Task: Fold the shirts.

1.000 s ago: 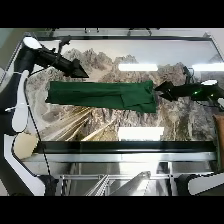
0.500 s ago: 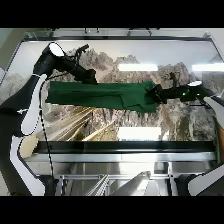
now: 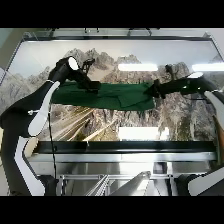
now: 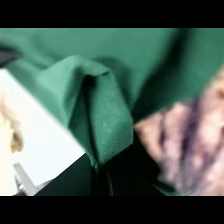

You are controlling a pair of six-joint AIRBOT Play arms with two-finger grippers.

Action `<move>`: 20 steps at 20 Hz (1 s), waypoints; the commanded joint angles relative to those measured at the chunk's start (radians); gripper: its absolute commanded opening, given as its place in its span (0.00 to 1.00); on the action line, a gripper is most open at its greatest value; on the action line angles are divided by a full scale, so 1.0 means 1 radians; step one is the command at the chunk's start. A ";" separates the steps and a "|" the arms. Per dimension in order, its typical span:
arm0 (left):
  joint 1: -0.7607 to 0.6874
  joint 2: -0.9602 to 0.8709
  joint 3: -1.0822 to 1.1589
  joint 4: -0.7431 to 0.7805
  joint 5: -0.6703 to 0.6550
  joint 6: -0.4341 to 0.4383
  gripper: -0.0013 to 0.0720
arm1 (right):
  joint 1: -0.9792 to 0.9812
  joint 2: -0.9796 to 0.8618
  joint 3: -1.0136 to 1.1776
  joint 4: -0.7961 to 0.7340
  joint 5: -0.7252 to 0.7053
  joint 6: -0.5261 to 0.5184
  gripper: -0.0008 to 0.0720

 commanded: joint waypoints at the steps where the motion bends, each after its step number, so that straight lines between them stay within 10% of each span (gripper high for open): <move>1: -0.057 -0.049 0.044 0.020 -0.048 -0.017 0.01 | -0.046 0.125 0.009 0.006 0.123 0.004 0.05; 10: -0.124 0.130 0.158 -0.185 -0.089 -0.035 0.01 | -0.010 0.280 0.034 0.006 0.179 0.120 0.05; 20: 0.166 0.533 -0.161 -0.182 -0.065 -0.029 0.02 | 0.711 -0.096 0.547 -0.415 -0.494 0.226 0.05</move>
